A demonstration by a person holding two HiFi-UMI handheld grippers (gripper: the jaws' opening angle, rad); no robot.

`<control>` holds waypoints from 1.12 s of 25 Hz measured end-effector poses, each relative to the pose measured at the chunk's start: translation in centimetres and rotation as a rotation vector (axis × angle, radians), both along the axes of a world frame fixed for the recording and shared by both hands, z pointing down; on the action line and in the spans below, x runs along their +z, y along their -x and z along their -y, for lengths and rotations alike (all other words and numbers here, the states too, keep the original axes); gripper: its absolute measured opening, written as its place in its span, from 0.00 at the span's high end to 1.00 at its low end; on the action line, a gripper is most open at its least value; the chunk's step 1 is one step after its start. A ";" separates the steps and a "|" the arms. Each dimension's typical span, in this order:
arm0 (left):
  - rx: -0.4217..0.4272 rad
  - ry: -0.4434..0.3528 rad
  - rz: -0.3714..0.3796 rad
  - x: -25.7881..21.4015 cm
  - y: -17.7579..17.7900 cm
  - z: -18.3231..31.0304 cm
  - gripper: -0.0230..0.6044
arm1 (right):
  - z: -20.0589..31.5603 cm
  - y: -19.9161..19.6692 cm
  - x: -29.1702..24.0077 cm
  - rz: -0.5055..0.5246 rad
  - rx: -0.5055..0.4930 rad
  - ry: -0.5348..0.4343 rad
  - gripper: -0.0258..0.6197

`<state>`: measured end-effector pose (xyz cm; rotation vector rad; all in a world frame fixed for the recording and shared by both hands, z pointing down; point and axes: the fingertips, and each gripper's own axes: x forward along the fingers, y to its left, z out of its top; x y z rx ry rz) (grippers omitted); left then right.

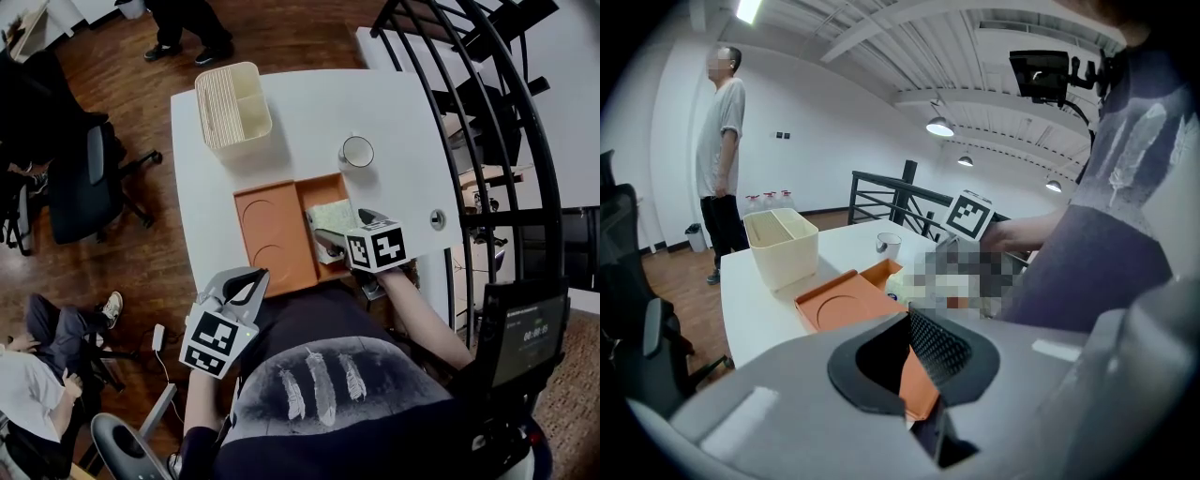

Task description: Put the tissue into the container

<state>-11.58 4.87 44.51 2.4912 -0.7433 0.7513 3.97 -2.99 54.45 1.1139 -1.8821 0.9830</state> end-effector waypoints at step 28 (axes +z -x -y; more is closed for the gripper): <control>-0.067 -0.034 0.045 -2.9 -5.9 1.5 0.94 | -0.5 -0.1 -18.8 0.388 -0.513 -0.336 0.96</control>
